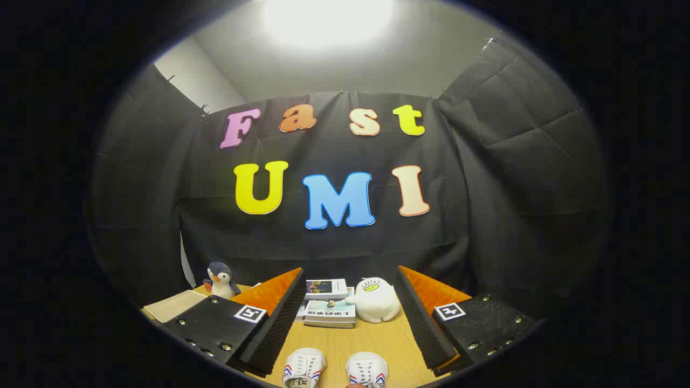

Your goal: Open the storage box then place both shoes into the box .Put the left shoe in first, then the right shoe, with the right side of both shoes facing outward in a uniform manner.

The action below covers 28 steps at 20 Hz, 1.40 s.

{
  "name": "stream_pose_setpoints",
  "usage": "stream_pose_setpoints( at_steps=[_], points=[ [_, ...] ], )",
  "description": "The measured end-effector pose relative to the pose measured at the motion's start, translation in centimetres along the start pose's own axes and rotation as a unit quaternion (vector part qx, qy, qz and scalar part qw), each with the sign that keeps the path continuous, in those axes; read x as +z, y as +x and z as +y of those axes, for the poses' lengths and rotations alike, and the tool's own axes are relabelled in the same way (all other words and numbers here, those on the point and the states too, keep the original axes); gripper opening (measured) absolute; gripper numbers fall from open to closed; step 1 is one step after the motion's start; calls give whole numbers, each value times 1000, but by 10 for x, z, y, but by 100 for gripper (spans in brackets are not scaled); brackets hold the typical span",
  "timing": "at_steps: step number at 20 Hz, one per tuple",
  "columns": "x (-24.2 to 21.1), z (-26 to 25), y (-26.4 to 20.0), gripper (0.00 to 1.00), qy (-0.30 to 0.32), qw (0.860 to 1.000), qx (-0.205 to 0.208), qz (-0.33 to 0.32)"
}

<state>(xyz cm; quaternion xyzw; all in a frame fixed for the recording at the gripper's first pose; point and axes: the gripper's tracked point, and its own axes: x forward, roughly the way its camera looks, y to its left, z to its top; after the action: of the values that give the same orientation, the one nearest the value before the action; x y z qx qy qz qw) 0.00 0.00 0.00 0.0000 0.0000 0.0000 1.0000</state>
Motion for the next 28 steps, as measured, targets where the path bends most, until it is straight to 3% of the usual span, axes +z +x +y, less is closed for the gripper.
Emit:
stream_pose_setpoints(
  at_steps=[17,28],
  points=[
    [-15,30,2,98,-5,999,30,17],
    [-68,91,-6,98,72,987,99,107]
  ],
)
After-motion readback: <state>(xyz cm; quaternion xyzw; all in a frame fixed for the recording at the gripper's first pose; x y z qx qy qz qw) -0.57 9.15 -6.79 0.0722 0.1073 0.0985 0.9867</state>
